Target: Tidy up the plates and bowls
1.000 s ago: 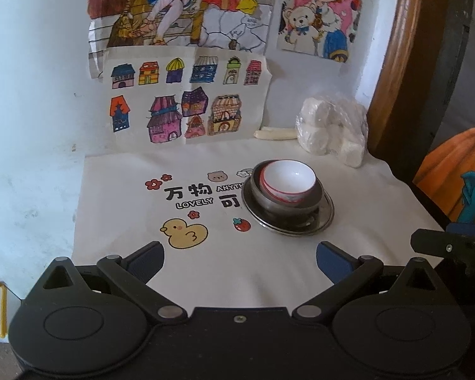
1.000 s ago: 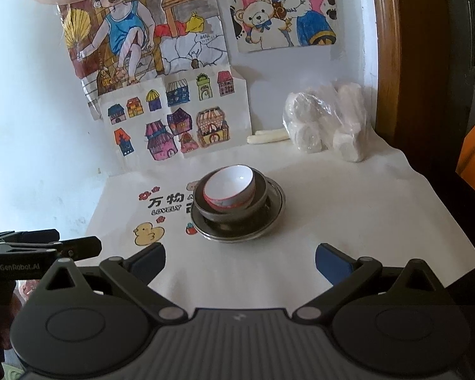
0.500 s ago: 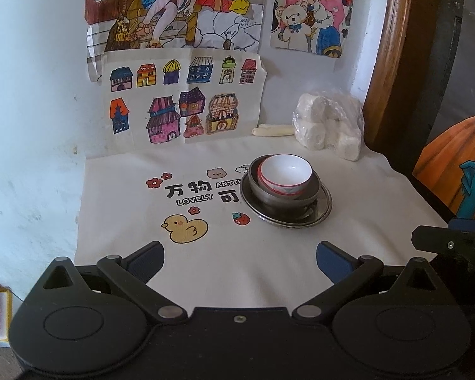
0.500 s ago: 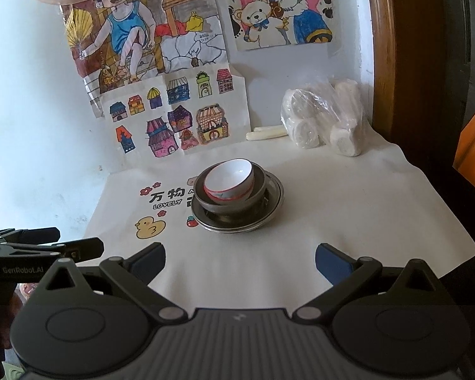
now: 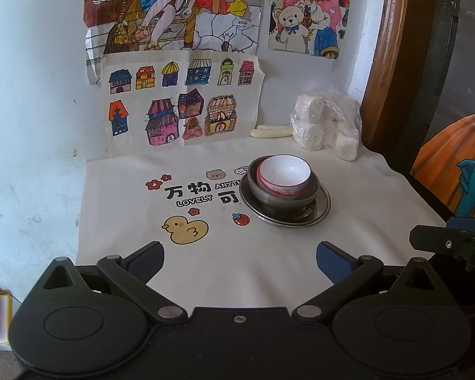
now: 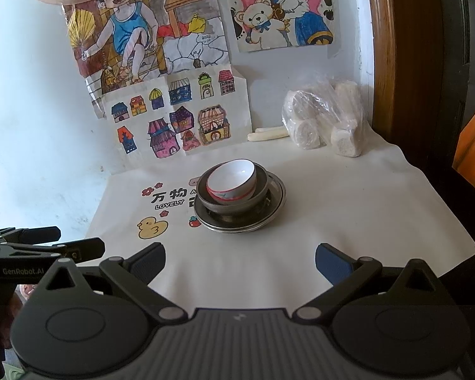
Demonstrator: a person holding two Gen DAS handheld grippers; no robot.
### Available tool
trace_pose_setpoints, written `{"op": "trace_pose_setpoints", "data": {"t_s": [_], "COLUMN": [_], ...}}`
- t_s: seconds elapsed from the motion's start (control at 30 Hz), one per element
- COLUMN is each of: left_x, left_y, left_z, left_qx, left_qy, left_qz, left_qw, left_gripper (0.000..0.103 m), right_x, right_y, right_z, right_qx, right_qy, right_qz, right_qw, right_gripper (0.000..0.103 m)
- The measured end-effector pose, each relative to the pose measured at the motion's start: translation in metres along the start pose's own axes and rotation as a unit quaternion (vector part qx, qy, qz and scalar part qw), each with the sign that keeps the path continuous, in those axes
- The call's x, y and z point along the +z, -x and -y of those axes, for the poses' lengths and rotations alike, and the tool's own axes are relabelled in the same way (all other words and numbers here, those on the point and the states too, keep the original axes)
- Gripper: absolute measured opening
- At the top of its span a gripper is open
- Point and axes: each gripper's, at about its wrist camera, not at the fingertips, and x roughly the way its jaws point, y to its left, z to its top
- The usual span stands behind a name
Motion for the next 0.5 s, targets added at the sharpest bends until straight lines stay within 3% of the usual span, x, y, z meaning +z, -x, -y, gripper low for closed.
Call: {"op": "trace_pose_setpoints", "data": {"t_s": [0.5], "left_x": [0.0008], "left_y": [0.0006], "left_z": [-0.0043], "left_qx": [0.004], "left_qy": [-0.001], "left_qz": [0.001], "left_qw": [1.0000], "left_gripper": [0.102], "right_x": [-0.0003], "right_y": [-0.0008], "right_z": [-0.0027], "right_qx": [-0.001], "right_qy": [0.002], "right_qz": [-0.001], "right_qw": [1.000], "right_gripper": [0.103]}}
